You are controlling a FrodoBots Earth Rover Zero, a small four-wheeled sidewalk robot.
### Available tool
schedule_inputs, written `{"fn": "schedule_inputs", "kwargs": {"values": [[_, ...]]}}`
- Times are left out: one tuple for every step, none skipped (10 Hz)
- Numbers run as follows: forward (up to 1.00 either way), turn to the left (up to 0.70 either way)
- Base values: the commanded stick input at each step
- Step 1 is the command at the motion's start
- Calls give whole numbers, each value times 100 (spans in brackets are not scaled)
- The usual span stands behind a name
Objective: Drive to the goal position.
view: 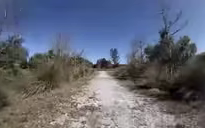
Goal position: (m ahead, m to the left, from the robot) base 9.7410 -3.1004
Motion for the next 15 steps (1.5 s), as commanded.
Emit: {"fn": "schedule_inputs", "kwargs": {"values": [[70,-2],[70,0],[70,0],[70,0],[70,0],[70,1],[70,4],[70,8],[70,13],[70,17],[70,22],[70,17],[70,12],[70,9],[70,4]]}}
